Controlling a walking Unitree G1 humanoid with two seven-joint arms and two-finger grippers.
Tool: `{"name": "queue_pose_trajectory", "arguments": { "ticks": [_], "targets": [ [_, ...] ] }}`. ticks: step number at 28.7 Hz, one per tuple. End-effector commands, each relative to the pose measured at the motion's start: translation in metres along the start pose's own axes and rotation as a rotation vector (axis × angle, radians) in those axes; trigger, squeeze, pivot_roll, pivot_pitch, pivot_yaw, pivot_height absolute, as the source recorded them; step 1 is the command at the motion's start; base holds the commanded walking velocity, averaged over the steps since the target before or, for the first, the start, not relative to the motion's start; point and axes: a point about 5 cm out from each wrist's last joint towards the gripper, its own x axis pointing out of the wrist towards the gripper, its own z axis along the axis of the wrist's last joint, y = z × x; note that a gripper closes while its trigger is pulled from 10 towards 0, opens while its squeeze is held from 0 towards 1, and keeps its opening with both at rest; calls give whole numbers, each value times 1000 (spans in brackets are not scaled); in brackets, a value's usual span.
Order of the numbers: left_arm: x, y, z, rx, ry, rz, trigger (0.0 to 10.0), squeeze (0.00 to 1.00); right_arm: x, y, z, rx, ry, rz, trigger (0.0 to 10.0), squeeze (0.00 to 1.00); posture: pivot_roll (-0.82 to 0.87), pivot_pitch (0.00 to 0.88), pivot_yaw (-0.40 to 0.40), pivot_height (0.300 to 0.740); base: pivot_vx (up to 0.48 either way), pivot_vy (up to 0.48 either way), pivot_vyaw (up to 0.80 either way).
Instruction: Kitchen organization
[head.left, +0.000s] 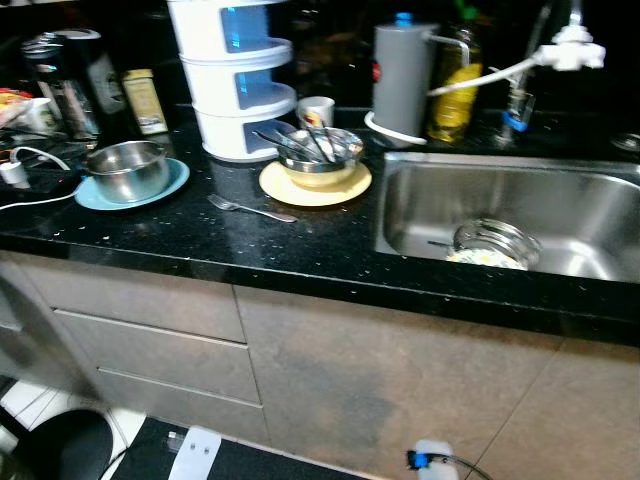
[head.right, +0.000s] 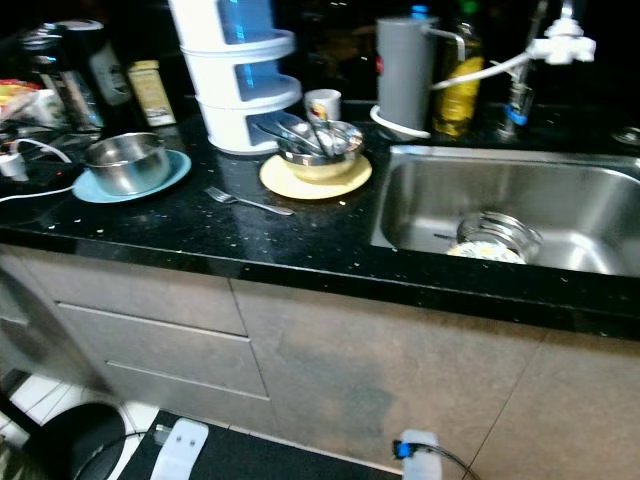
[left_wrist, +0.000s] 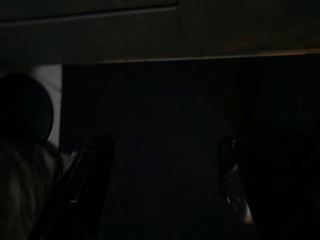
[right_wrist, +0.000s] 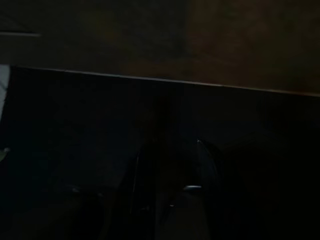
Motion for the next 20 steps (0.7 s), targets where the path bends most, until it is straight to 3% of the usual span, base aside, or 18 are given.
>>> {"name": "queue_pose_trajectory", "arguments": {
  "ticks": [1,5,9,14,17,20],
  "targets": [
    [0,2,-6,29,35,2,10000,0,-3,0,-11,20,30,-5,10000,0,-40,132,14,740,0,0,0],
    [2,-1,-2,10,21,-30,10000,0,-4,-3,-12,26,27,-15,10000,0,-40,154,14,740,0,0,0],
    [4,-3,0,32,32,-38,10000,59,-3,-3,-11,26,16,-16,10000,0,-43,159,16,740,0,-480,0],
    [5,-2,2,10,35,-13,10000,4,-3,-3,-7,21,-8,-20,10000,0,-48,162,18,740,0,-96,0],
    [3,3,14,3,-63,8,10000,0,-2,-3,6,-9,-74,3,10000,0,-58,163,19,740,0,0,0],
    [-5,16,34,8,-215,51,10000,0,-1,13,32,-35,-197,166,10000,0,-64,163,18,740,0,0,0]
  ]
}}
